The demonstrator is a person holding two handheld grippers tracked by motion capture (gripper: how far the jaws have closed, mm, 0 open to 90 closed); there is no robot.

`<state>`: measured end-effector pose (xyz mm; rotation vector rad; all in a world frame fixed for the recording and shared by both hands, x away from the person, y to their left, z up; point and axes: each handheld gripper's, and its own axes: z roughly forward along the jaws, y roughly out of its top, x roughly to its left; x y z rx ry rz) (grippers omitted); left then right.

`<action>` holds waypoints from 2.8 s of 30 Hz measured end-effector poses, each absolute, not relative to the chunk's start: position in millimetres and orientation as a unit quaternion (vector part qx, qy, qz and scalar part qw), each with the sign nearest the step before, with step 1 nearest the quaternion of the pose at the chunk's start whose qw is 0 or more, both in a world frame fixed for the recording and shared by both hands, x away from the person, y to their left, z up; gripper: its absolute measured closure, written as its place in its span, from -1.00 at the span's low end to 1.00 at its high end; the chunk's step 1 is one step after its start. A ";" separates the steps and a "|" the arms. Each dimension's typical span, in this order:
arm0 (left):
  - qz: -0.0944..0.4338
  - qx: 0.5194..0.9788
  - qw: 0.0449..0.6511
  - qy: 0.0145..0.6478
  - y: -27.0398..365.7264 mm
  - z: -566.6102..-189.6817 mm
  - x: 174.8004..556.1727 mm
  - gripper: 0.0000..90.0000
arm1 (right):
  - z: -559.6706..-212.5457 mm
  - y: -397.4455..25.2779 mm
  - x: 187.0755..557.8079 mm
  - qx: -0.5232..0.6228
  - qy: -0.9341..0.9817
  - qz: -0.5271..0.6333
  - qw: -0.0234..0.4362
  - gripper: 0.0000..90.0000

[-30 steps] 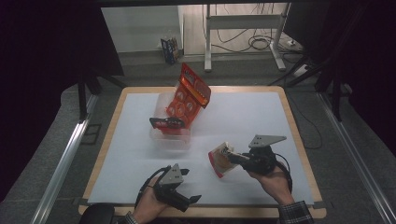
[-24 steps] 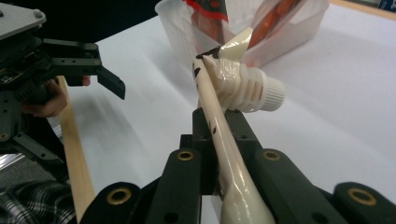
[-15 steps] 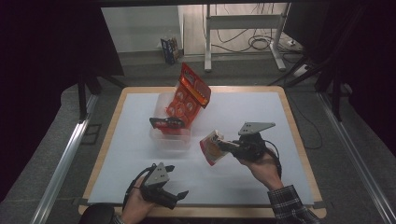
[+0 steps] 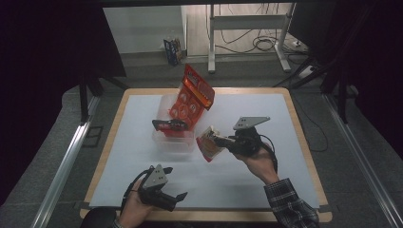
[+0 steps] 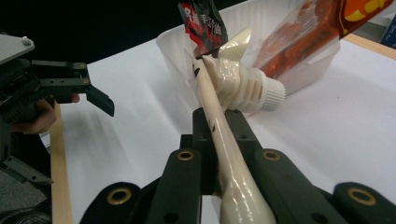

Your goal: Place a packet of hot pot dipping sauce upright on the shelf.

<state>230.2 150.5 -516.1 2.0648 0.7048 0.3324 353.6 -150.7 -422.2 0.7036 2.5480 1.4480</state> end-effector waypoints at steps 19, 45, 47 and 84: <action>0.137 0.836 0.447 0.289 155.2 -516.5 230.1 -0.94 | -417.1 -130.9 366.3 0.215 0.847 0.483 0.059 0.86; 0.139 0.837 0.444 0.288 156.1 -516.5 230.5 -0.94 | -412.4 -88.9 386.8 0.165 0.864 0.472 0.057 0.85; 0.139 0.837 0.444 0.288 156.0 -516.6 230.5 -0.94 | -412.2 -85.7 388.4 0.163 0.865 0.472 0.056 0.85; 0.142 0.835 0.447 0.289 159.1 -514.9 229.9 -0.94 | -415.1 -14.6 407.8 0.131 0.864 0.485 0.009 0.86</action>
